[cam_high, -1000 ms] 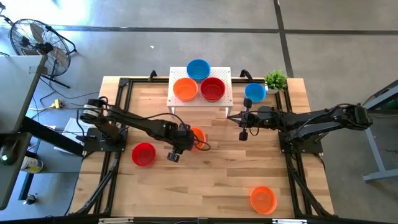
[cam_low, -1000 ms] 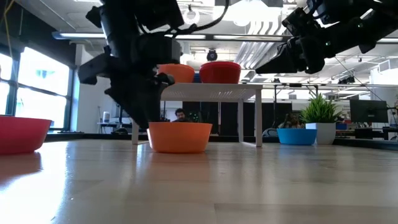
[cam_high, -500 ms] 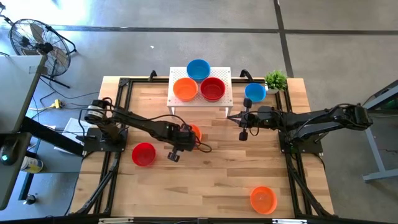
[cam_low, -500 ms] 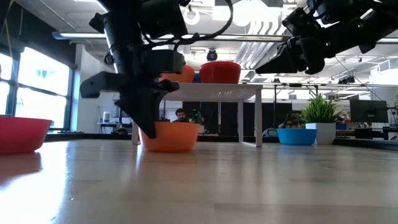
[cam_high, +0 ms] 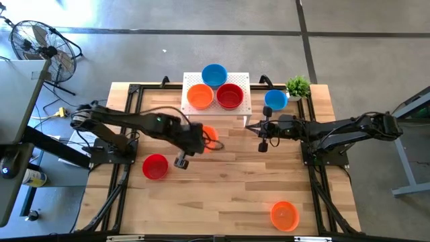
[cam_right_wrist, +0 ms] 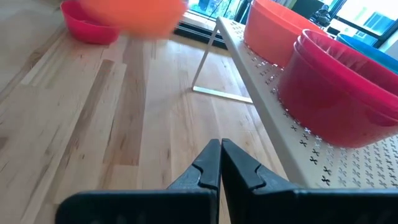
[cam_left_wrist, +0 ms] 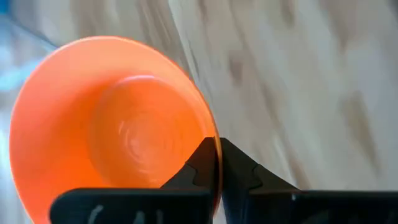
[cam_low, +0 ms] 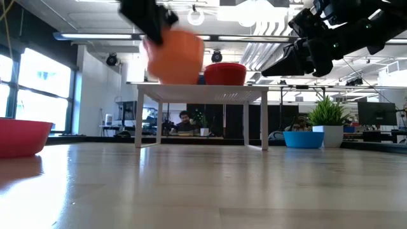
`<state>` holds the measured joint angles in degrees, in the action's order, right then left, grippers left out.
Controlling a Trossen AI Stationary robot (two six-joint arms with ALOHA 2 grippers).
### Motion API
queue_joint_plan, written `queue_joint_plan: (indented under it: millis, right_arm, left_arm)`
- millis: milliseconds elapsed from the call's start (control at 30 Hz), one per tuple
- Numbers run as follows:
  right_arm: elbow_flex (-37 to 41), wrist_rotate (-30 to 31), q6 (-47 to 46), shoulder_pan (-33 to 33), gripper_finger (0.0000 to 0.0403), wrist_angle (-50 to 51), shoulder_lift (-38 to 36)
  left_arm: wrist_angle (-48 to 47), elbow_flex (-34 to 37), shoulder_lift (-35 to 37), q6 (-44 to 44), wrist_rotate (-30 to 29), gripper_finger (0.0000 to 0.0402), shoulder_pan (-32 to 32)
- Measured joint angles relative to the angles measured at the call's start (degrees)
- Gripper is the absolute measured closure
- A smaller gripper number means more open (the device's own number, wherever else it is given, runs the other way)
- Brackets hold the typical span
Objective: Pick & Place Mini bowls
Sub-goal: Stack the orange bowl on the orange bowl on the shelf
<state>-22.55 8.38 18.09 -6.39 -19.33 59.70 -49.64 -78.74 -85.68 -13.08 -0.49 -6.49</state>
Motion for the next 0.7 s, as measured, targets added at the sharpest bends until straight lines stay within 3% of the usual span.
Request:
queue_joint_plan:
  millis: [267, 433, 700]
  right_arm:
    - [0.0, -0.3, 0.0, 0.0, 0.0403, -0.8, 0.0]
    - [0.0, -0.3, 0.0, 0.0, 0.0403, -1.1, 0.0]
    - [0.0, -0.3, 0.2, 0.0, 0.0403, -1.0, 0.0]
  left_arm:
    - [-17.3, -15.5, 2.4, 1.6, -0.3, 0.04, 11.8]
    - [-17.9, -22.7, 1.2, -4.8, -0.1, 0.04, 21.3]
    - [-17.5, -24.8, -4.3, -11.6, 0.4, 0.04, 30.2]
